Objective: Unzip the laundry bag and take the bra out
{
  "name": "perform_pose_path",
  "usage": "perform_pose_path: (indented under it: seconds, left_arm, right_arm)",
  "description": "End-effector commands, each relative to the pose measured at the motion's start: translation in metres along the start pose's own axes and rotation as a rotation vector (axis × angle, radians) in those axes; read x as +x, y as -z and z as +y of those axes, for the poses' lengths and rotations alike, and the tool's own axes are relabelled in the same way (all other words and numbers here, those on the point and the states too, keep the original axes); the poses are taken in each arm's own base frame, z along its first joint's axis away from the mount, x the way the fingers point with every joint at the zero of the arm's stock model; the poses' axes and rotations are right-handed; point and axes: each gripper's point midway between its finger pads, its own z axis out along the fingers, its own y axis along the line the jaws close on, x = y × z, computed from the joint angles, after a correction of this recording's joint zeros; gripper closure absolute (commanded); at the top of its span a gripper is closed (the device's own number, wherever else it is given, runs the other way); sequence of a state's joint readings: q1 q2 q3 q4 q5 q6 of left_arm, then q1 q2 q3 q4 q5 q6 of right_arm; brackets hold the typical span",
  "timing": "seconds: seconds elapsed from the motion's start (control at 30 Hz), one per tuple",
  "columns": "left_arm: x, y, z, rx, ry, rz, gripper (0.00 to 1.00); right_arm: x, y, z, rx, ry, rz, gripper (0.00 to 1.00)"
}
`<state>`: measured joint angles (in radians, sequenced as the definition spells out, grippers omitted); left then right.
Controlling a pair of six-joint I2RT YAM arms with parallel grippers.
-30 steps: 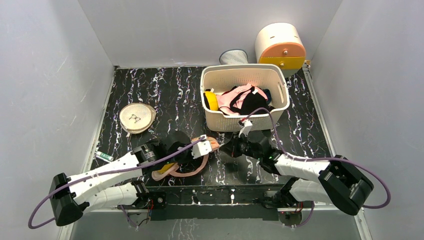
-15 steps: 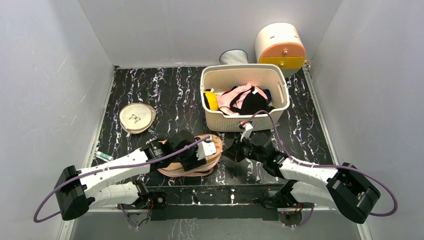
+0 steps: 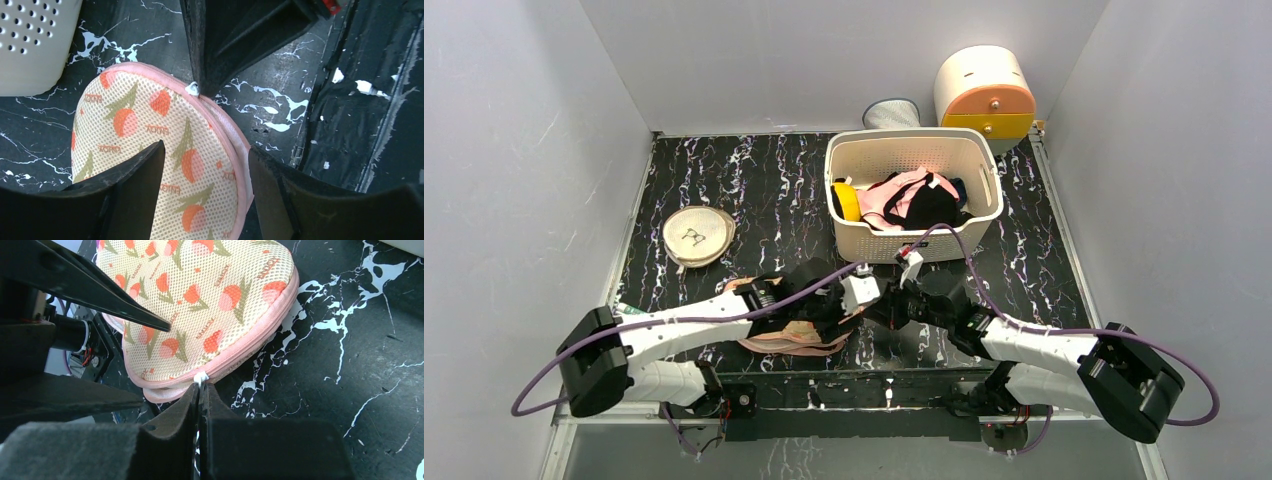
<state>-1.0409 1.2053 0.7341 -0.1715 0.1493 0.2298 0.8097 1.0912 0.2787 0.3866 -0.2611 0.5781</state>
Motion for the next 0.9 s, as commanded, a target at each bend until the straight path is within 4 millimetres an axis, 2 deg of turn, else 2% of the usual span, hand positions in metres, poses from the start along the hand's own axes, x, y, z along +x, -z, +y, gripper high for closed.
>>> perform_pose_path:
  seconds: [0.0,0.17,0.33,0.47,0.57,0.63,0.7,0.8,0.87]
  left_arm:
    - [-0.015,-0.007,0.010,-0.080,-0.011,0.001,0.39]
    - [-0.007,-0.013,0.018,-0.140,0.004,0.044,0.46]
    - [0.003,-0.014,0.017,-0.140,0.007,0.089,0.67]
    - [0.011,-0.007,0.019,-0.156,-0.013,0.122,0.86]
    - [0.014,0.001,0.020,-0.162,-0.038,0.135,0.95]
    - [0.016,0.008,0.019,-0.153,-0.051,0.142,0.97]
    - [0.013,0.013,0.016,-0.143,-0.052,0.127,0.95]
    - [0.007,0.013,0.004,-0.077,-0.026,0.101,0.65]
    - [-0.002,0.011,-0.009,-0.012,-0.001,0.070,0.55]
  right_arm:
    - [-0.032,-0.002,0.026,-0.077,0.031,-0.090,1.00]
    - [-0.034,-0.003,0.029,-0.082,0.035,-0.094,1.00]
    - [-0.031,-0.004,0.027,-0.075,0.036,-0.084,1.00]
    - [-0.033,-0.004,0.024,-0.060,0.039,-0.091,1.00]
    - [-0.034,-0.003,0.019,-0.027,0.041,-0.100,1.00]
    - [-0.034,-0.002,0.015,-0.006,0.038,-0.102,1.00]
    - [-0.034,-0.001,0.015,-0.003,0.038,-0.105,1.00]
    - [-0.034,-0.002,0.017,-0.014,0.039,-0.100,1.00]
    - [-0.033,-0.002,0.018,-0.020,0.039,-0.095,1.00]
